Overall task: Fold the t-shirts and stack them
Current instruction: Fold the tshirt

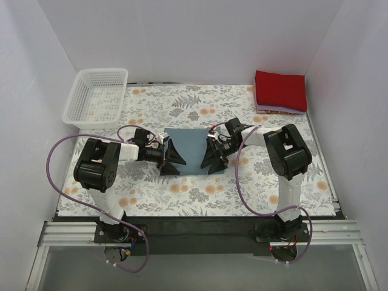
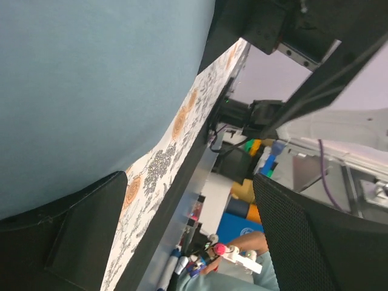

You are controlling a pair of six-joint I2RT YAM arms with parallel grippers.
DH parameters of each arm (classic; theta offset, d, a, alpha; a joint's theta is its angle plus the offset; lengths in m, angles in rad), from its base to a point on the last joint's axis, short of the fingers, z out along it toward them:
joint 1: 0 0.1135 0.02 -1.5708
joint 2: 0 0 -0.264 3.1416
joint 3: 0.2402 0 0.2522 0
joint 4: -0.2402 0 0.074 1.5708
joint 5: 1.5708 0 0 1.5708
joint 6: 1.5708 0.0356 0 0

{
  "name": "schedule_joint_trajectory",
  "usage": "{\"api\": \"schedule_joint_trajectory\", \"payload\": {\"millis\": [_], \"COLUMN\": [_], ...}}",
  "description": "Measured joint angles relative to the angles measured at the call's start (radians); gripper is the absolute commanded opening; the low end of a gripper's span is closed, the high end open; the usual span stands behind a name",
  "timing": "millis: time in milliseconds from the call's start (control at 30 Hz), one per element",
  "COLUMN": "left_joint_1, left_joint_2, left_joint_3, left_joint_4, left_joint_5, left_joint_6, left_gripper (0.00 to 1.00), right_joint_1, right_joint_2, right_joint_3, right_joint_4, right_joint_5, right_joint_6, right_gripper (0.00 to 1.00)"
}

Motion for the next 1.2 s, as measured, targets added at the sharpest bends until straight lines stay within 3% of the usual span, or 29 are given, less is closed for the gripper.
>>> {"api": "schedule_joint_trajectory", "payload": {"millis": [233,367,467,600,733,867,1033,1200], "left_joint_1": [0.138,0.164,0.165,0.149,0.112,0.086,0.105,0.156], "left_joint_2": [0.025,-0.035,-0.142,-0.196,-0.106,0.086,0.303,0.310], "left_joint_3": [-0.010,-0.010,0.005,0.140,0.308,0.426,0.451,0.431], "left_joint_4": [-0.035,-0.130,-0.198,-0.179,-0.055,0.100,0.220,0.294], "left_joint_5": [0.075,0.055,-0.001,-0.036,-0.087,-0.147,-0.186,-0.181], "left_joint_6": [0.042,0.151,0.249,0.278,0.224,0.122,-0.022,-0.102], "left_gripper": [0.86,0.87,0.87,0.87,0.87,0.87,0.87,0.87], "right_joint_1": [-0.113,-0.148,-0.164,-0.178,-0.184,-0.184,-0.184,-0.197], "right_joint_2": [-0.002,-0.049,-0.077,-0.057,0.014,0.154,0.342,0.359], "right_joint_3": [-0.066,-0.054,0.053,0.335,0.534,0.607,0.606,0.608], "right_joint_4": [0.032,-0.068,-0.142,-0.149,-0.062,0.036,0.113,0.155], "right_joint_5": [-0.104,-0.042,0.038,0.092,0.089,0.089,0.088,0.048], "right_joint_6": [0.002,-0.076,-0.136,-0.169,-0.137,-0.056,0.041,0.061], "right_gripper": [0.98,0.98,0.98,0.98,0.99,0.98,0.98,0.98]}}
